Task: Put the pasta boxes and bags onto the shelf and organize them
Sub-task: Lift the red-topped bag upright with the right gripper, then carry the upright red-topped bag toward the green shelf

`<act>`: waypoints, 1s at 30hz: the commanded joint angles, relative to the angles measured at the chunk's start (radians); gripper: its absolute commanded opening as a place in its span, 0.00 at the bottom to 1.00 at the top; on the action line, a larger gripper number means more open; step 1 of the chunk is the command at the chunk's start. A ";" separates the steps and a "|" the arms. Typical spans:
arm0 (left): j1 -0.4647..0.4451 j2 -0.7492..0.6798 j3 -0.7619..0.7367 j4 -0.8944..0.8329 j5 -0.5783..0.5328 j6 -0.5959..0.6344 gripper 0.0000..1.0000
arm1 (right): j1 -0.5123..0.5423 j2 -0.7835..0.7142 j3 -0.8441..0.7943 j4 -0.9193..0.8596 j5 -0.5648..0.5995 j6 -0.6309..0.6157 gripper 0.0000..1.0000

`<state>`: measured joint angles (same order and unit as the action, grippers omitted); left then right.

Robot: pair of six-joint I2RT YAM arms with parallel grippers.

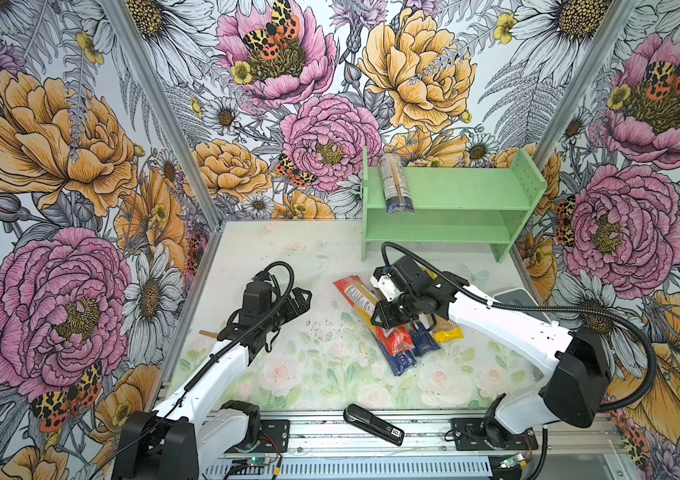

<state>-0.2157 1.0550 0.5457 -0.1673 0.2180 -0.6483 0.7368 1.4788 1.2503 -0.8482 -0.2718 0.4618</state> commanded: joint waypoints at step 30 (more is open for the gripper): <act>-0.018 0.031 0.073 0.004 0.011 0.034 0.99 | -0.348 -0.330 0.118 -0.255 0.159 0.021 0.00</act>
<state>-0.2272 1.0847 0.5919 -0.1680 0.2184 -0.6407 0.4091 1.2007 1.2755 -1.1538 -0.1390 0.5072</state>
